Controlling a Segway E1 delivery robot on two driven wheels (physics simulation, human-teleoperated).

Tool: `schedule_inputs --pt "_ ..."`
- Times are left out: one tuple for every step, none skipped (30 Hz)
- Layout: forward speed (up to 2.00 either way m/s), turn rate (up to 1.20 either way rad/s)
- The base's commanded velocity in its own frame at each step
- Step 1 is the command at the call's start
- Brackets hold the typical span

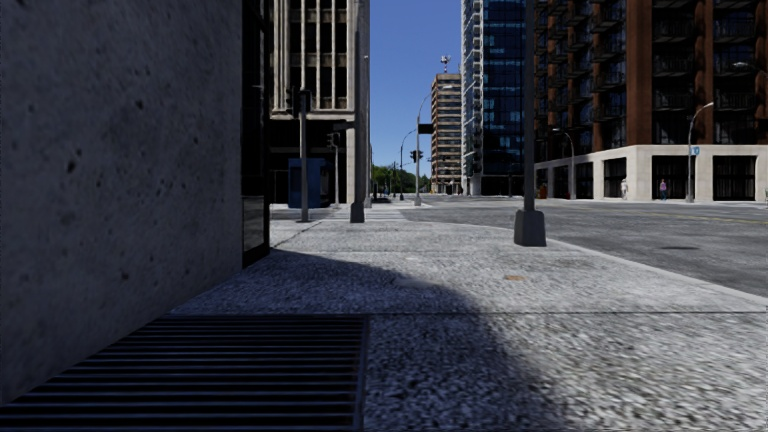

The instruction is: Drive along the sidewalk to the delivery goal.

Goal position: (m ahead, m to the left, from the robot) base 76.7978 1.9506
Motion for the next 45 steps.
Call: schedule_inputs --pt "1.97 0.00" --pt "1.97 0.00" --pt "1.97 0.00" --pt "1.97 0.00" --pt "1.98 0.00" --pt "1.99 0.00" --pt "1.99 0.00" --pt "1.99 0.00" --pt "1.99 0.00" --pt "1.99 0.03" --pt "1.99 0.03" --pt "1.99 0.04" --pt "1.99 0.04" --pt "1.99 0.04" --pt "1.99 0.04" --pt "1.99 0.04" --pt "1.99 0.04" --pt "1.99 0.04" --pt "1.99 0.04" --pt "1.99 0.04" --pt "1.99 0.04" --pt "1.99 0.06" --pt "1.99 0.06" --pt "1.99 0.10" --pt "1.99 0.14" --pt "1.98 0.17" --pt "1.98 0.17" --pt "1.94 0.19" --pt "1.86 0.21" --pt "1.83 0.23" --pt "1.83 0.23" --pt "1.82 0.24" --pt "1.81 0.24" --pt "1.81 0.24" --pt "1.81 0.24" --pt "1.81 0.24" --pt "1.81 0.18" --pt "1.81 0.09" --pt "1.81 0.09" --pt "1.81 0.07" --pt "1.81 0.12" --pt "1.78 0.16" --pt "1.78 0.16" --pt "1.67 0.17" --pt "1.57 0.18"
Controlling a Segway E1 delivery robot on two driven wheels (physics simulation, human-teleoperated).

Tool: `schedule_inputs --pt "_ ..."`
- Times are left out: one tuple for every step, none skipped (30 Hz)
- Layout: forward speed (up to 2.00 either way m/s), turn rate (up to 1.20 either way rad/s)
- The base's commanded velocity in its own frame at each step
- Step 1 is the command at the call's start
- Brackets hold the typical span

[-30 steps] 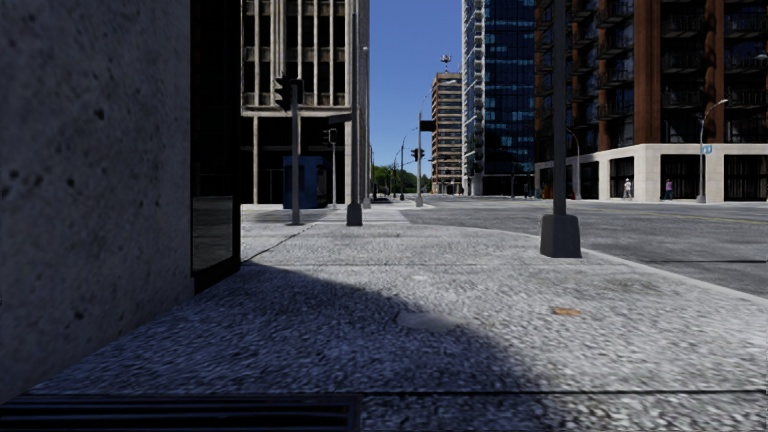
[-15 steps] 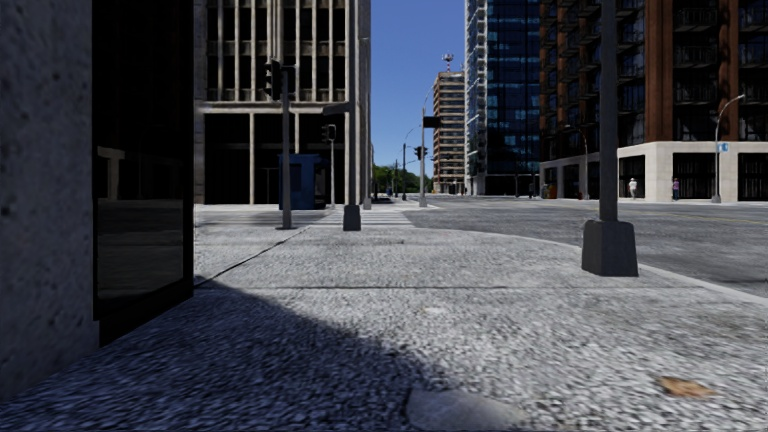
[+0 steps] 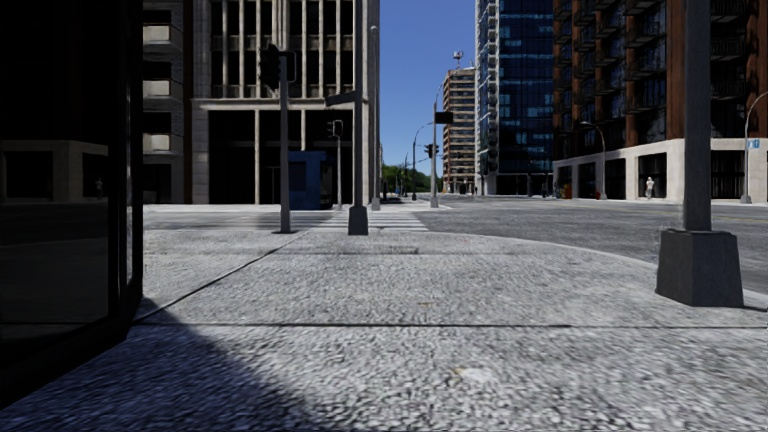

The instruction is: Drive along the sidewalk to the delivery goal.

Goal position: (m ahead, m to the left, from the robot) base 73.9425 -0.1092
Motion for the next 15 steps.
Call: schedule_inputs --pt "1.55 0.18" --pt "1.55 0.18" --pt "1.54 0.16" --pt "1.54 0.16" --pt "1.54 0.16" --pt "1.54 0.16" --pt "1.54 0.21" --pt "1.54 0.31" --pt "1.54 0.39" --pt "1.54 0.39" --pt "1.54 0.43" --pt "1.54 0.43" --pt "1.54 0.43" --pt "1.54 0.43" --pt "1.54 0.43"
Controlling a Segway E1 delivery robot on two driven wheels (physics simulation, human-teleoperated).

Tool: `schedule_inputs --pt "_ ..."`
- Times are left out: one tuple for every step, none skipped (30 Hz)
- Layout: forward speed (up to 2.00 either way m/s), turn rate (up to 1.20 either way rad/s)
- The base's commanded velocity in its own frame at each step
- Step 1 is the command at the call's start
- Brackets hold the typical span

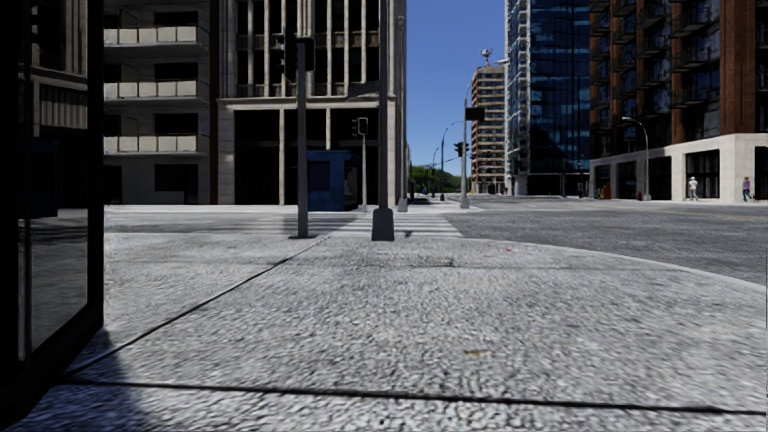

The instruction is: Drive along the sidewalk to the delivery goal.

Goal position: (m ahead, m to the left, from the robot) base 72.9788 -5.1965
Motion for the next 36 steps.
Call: schedule_inputs --pt "1.54 0.43" --pt "1.54 0.43" --pt "1.54 0.43" --pt "1.54 0.44" --pt "1.54 0.47" --pt "1.54 0.51" --pt "1.54 0.51" --pt "1.54 0.51" --pt "1.54 0.51" --pt "1.54 0.51" --pt "1.54 0.51" --pt "1.54 0.51" --pt "1.54 0.51" --pt "1.54 0.51" --pt "1.54 0.51" --pt "1.54 0.51" --pt "1.54 0.51" --pt "1.54 0.51" --pt "1.54 0.51" --pt "1.54 0.51" --pt "1.54 0.51" --pt "1.54 0.51" --pt "1.54 0.51" --pt "1.54 0.51" --pt "1.54 0.51" --pt "1.54 0.51" --pt "1.54 0.51" --pt "1.54 0.50" --pt "1.54 0.49" --pt "1.54 0.48" --pt "1.54 0.48" --pt "1.54 0.48" --pt "1.54 0.45" --pt "1.54 0.34" --pt "1.54 0.34" --pt "1.54 0.24"
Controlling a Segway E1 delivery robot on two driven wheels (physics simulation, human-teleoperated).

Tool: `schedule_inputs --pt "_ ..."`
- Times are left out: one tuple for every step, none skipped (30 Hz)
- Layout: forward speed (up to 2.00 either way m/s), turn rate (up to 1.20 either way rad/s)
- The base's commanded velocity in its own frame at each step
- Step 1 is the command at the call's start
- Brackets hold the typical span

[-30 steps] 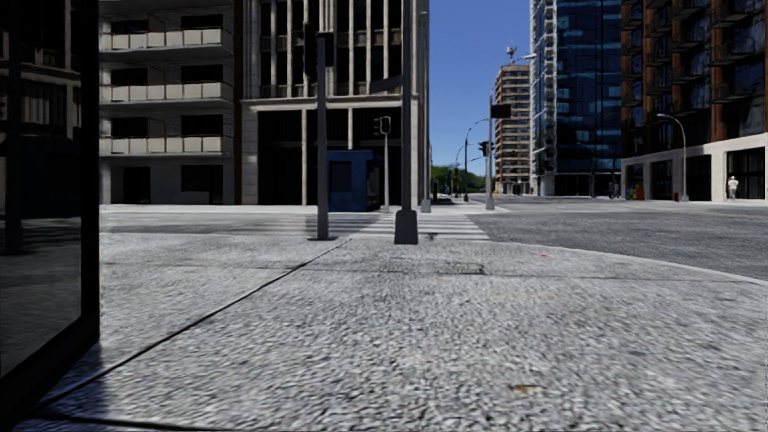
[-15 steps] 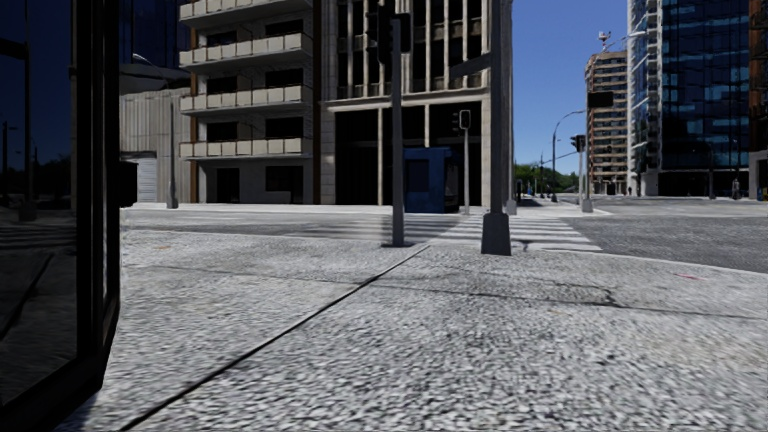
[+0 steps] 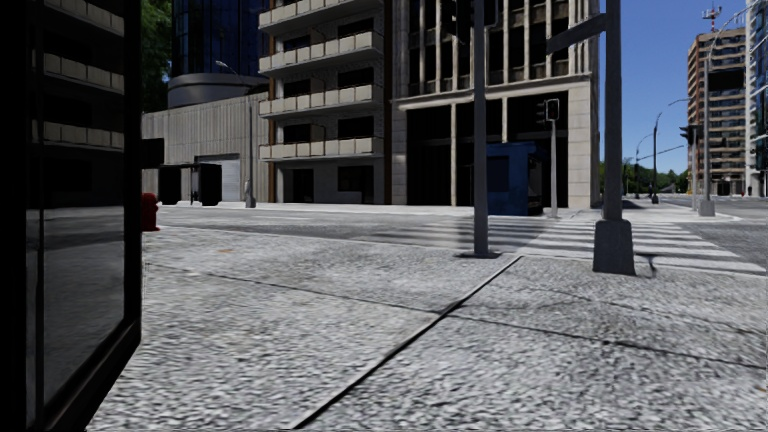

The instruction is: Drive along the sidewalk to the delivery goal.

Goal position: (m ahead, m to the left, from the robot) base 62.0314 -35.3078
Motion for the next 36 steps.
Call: schedule_inputs --pt "1.54 0.21" --pt "1.54 0.20" --pt "1.54 0.20" --pt "1.54 0.20" --pt "1.54 0.00" --pt "1.56 0.00" --pt "1.56 0.00" --pt "1.71 0.00" --pt "1.78 0.00" --pt "1.80 0.00" --pt "1.80 0.00" --pt "1.81 0.00" --pt "1.84 0.00" --pt "2.00 0.00" --pt "2.00 0.00" --pt "1.99 0.00" --pt "1.99 0.00" --pt "1.99 0.00" --pt "1.99 0.00" --pt "1.99 0.00" --pt "1.99 0.00" --pt "1.99 0.00" --pt "1.99 0.00" --pt "1.99 0.00" --pt "1.99 0.00" --pt "1.99 0.00" --pt "1.99 0.00" --pt "1.99 0.00" --pt "1.99 0.00" --pt "1.99 0.00" --pt "1.99 0.00" --pt "1.98 0.00" --pt "1.98 0.00" --pt "1.98 0.00" --pt "1.98 0.00" --pt "2.00 0.00"
